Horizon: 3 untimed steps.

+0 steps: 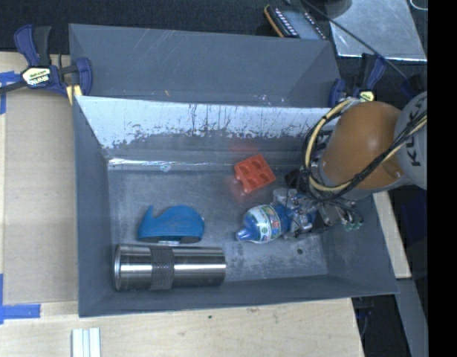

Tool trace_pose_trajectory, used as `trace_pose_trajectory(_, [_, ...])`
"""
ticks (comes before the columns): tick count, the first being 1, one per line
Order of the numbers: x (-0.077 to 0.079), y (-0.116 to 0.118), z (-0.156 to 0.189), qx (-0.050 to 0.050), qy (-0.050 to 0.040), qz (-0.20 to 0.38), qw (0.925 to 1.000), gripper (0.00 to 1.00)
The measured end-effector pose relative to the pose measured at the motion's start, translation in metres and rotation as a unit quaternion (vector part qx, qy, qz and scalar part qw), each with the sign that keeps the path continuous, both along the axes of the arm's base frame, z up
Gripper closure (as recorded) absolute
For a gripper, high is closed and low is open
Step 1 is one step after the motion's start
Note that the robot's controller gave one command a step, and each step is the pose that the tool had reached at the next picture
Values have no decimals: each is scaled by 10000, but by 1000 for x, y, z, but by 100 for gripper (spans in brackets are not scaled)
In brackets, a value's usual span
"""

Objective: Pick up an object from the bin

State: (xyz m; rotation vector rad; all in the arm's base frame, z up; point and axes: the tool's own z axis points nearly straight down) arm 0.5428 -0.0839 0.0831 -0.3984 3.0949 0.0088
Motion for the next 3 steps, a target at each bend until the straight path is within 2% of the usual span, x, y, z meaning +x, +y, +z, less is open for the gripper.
trace_pose_trajectory(1, [0, 0, 0, 0, 0, 0, 10000, 100])
trace_pose_trajectory(2, [-14, -17, 116, -7, -16, 340, 9994, 100])
trace_pose_trajectory(3, [-14, -17, 116, -6, -16, 337, 9994, 100])
